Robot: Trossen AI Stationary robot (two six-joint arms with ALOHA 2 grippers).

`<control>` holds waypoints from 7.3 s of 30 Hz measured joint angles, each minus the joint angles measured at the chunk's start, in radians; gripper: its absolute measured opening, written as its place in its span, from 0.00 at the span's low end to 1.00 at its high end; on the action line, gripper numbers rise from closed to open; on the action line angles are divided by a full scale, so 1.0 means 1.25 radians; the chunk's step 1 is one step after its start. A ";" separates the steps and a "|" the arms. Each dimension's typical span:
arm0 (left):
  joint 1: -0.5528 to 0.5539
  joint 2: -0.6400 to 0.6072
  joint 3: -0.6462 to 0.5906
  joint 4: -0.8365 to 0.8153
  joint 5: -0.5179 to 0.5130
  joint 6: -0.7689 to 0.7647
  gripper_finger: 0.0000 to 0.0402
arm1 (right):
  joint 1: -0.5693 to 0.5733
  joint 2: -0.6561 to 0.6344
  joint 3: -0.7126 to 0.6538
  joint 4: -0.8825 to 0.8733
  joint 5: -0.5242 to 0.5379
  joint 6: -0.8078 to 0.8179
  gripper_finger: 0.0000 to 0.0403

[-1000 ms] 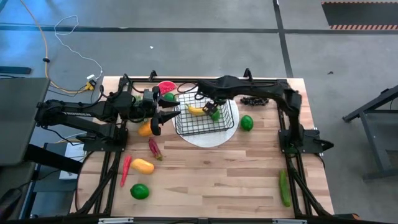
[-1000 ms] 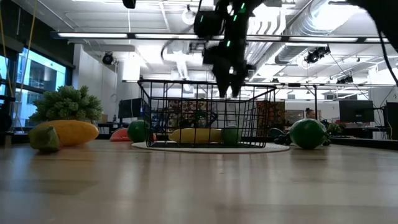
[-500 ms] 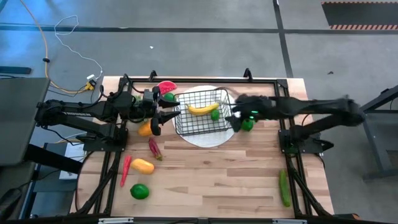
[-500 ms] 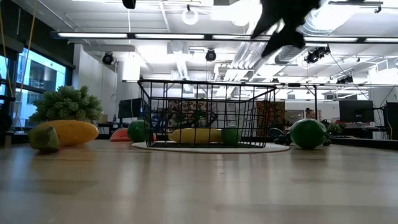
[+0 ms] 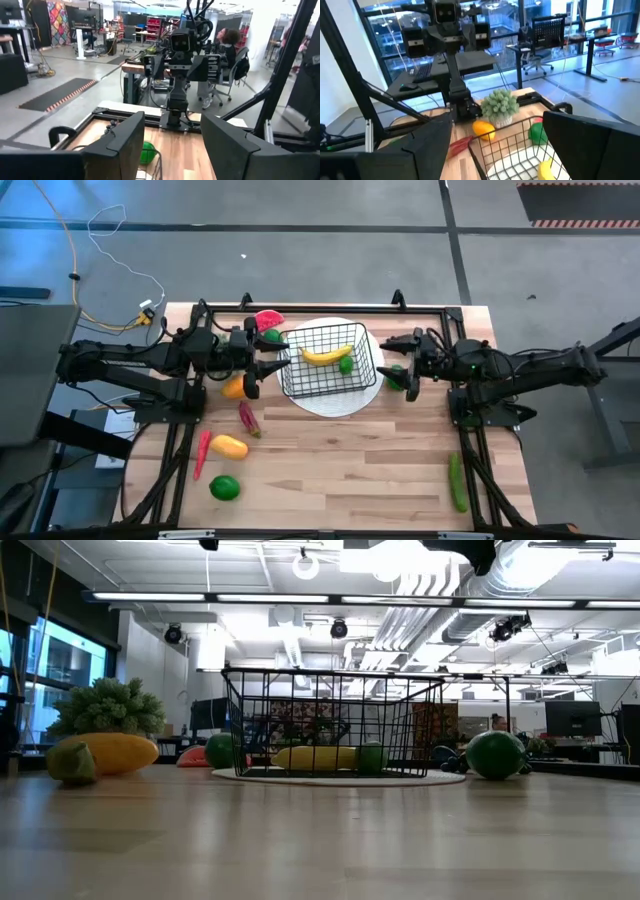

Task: Build produce basket
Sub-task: Put the green lime into the black wire basket

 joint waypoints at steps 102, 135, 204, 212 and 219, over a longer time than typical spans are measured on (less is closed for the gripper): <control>0.000 0.004 0.000 -0.012 -0.002 0.015 0.46 | -0.238 0.498 -0.013 -0.615 -0.039 0.882 0.85; 0.000 0.004 0.000 0.014 -0.023 -0.047 0.46 | -0.155 -0.020 -0.013 -0.454 -0.118 0.565 0.73; 0.000 -0.008 0.001 0.201 0.039 -0.110 0.46 | -0.265 1.031 0.765 -0.729 -0.206 0.637 0.76; 0.000 -0.008 0.001 0.201 0.039 -0.110 0.46 | -0.264 1.031 0.765 -0.728 -0.180 0.636 0.76; 0.000 -0.008 0.001 0.201 0.039 -0.110 0.46 | -0.248 1.032 0.729 -0.663 -0.188 0.636 0.76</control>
